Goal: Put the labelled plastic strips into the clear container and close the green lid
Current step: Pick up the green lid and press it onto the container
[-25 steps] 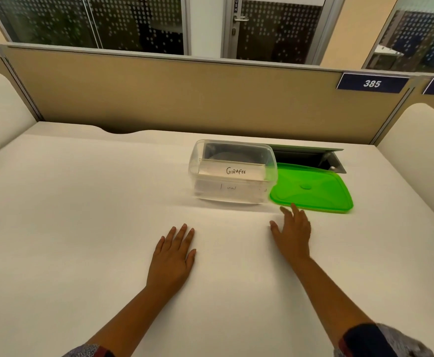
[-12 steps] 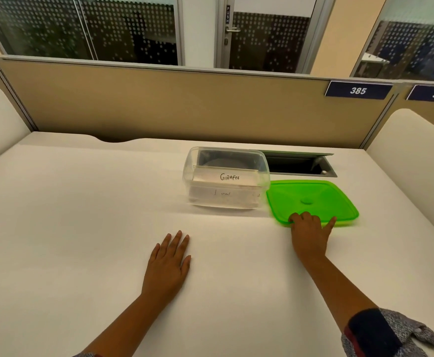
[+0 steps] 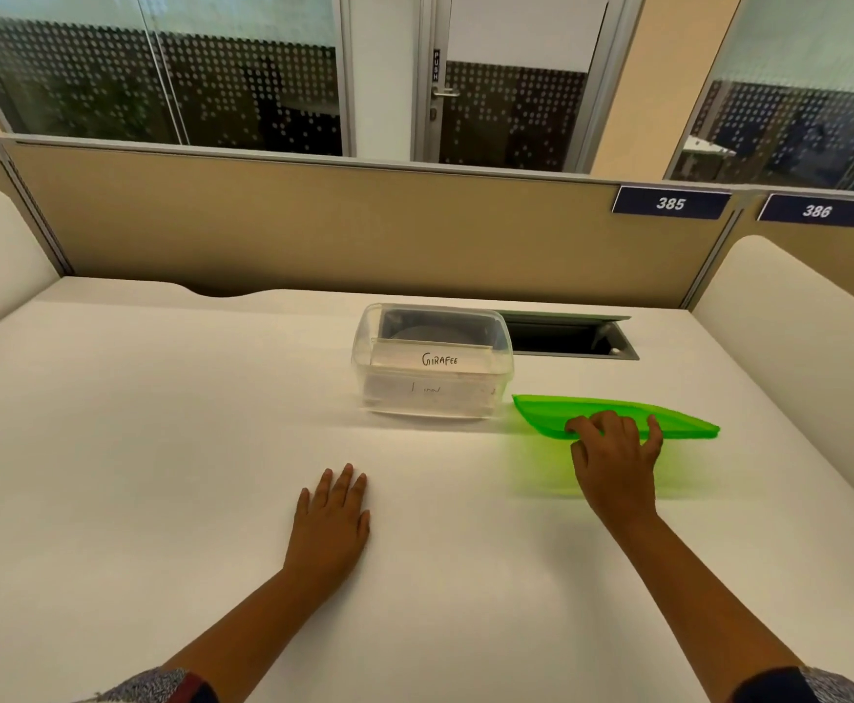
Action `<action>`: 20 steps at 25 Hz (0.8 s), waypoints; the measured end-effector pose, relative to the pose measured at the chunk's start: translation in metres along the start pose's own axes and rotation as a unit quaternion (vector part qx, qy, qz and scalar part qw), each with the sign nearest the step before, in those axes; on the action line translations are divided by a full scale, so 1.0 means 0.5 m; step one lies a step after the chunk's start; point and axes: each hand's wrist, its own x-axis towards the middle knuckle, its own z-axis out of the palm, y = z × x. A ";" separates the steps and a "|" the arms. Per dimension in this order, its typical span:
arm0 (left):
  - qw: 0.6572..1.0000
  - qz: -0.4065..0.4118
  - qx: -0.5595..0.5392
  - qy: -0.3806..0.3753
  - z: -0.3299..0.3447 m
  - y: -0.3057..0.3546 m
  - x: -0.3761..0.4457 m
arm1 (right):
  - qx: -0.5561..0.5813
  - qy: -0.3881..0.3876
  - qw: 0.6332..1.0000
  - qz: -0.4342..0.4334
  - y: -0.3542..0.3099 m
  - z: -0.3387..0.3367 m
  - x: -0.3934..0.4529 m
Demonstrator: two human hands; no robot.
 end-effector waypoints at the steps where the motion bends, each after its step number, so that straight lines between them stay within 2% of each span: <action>1: 1.000 0.011 0.003 -0.003 -0.002 0.006 -0.006 | 0.008 0.014 1.000 0.000 -0.005 -0.007 -0.004; 3: 0.998 0.061 -0.013 0.017 -0.017 0.018 -0.024 | 0.023 0.031 0.999 -0.005 -0.021 -0.023 -0.008; 6: 0.973 0.194 -0.022 0.127 -0.048 0.047 -0.047 | 0.035 0.044 0.998 -0.023 -0.057 -0.049 -0.007; 8: 0.952 0.232 -0.053 0.192 -0.073 0.076 -0.049 | 0.031 0.055 0.997 -0.038 -0.088 -0.068 0.001; 12: 0.941 0.216 -0.156 0.208 -0.122 0.128 -0.033 | 0.059 0.068 0.993 -0.071 -0.146 -0.108 0.017; 17: 0.942 0.148 -0.245 0.177 -0.139 0.131 -0.006 | 0.163 0.074 0.976 -0.124 -0.205 -0.143 0.018; 20: 0.922 0.121 -0.312 0.196 -0.150 0.114 -0.002 | 0.216 0.093 0.960 -0.154 -0.225 -0.159 0.020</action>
